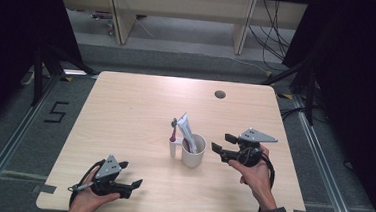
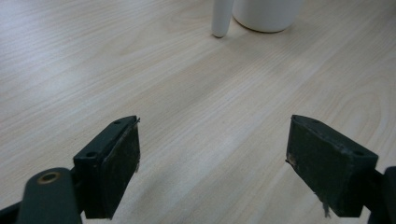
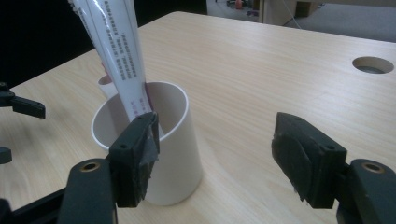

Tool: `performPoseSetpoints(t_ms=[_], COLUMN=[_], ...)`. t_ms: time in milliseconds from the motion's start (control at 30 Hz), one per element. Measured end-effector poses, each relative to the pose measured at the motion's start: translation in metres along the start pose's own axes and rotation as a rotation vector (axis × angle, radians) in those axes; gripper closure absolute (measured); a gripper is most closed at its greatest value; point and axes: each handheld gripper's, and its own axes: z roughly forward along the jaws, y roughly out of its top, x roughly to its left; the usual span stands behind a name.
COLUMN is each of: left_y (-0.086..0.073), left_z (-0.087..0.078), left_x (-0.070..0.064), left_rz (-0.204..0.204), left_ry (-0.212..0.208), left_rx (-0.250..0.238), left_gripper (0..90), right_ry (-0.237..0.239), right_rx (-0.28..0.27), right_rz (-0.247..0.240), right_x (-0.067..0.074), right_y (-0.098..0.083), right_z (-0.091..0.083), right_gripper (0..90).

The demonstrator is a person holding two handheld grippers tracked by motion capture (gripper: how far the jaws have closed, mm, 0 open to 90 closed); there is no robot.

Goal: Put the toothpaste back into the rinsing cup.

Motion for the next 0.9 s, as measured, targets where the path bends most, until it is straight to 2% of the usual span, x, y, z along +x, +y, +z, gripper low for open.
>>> performPoseSetpoints(t_ms=[33,67,133,200,267,300,367,400,433,467,533,633,667,700,767,800,833,900], left_y=[0.000,0.000,0.000,0.000,0.000,0.000,0.000,0.000,0.000,0.000,0.000,0.000,0.000,0.000,0.000,0.000,0.000,0.000], left_z=[0.000,0.000,0.000,0.001,0.000,0.000,-0.001,-0.001,-0.001,-0.001,-0.001,-0.001,-0.001,-0.001,-0.001,-0.001,-0.001,-0.001], left_x=[0.000,0.000,-0.001,-0.002,-0.001,-0.001,-0.001,0.000,-0.001,-0.001,-0.002,-0.001,-0.001,-0.001,-0.001,-0.001,-0.001,-0.002], left_rz=[0.000,0.001,0.005,0.000,0.002,-0.001,-0.001,0.013,-0.002,0.001,0.009,0.009,0.008,0.006,0.005,0.013,0.024,0.013], left_ry=[0.000,0.000,-0.001,-0.006,-0.003,0.003,0.000,0.007,-0.003,-0.004,-0.004,-0.003,0.003,-0.005,-0.005,-0.005,0.000,-0.006], left_rx=[0.001,0.002,0.002,-0.010,-0.006,-0.003,-0.006,0.008,-0.004,-0.001,0.000,-0.002,0.004,-0.003,-0.004,0.000,0.005,0.000], left_gripper=[17.1,17.0,17.1,17.0,17.1,17.1,17.0,17.1,17.0,17.0,17.0,17.1,17.1,17.0,17.1,17.0,17.1,17.0], right_ry=[0.006,0.014,-0.004,-0.006,-0.011,-0.008,-0.013,-0.012,-0.013,-0.023,-0.021,-0.026,-0.023,-0.026,-0.033,-0.040,-0.033,-0.045], right_rx=[-0.008,0.004,0.015,0.008,0.014,0.020,0.012,0.024,0.017,0.012,0.034,0.037,0.036,0.034,0.042,0.032,0.039,0.037], right_rz=[0.022,0.023,0.013,0.044,0.019,0.039,0.035,0.035,0.016,0.008,0.028,0.020,0.051,0.013,0.026,0.013,0.047,0.028], right_x=[0.001,-0.001,-0.004,-0.004,-0.007,-0.005,-0.006,-0.006,-0.008,-0.009,-0.007,-0.006,-0.004,-0.007,-0.006,-0.008,-0.006,-0.009], right_y=[-0.001,-0.001,-0.003,-0.004,-0.005,-0.006,-0.007,-0.007,-0.007,-0.008,-0.010,-0.012,-0.013,-0.013,-0.014,-0.016,-0.017,-0.020], right_z=[0.000,-0.001,-0.003,-0.003,-0.003,-0.004,-0.004,-0.004,-0.004,-0.003,-0.004,-0.006,-0.008,-0.008,-0.010,-0.011,-0.012,-0.014], right_gripper=[32.4,32.1,31.8,31.6,31.5,31.6,31.6,31.6,31.6,31.6,31.4,31.2,31.1,31.0,30.6,29.4,29.2,28.5])
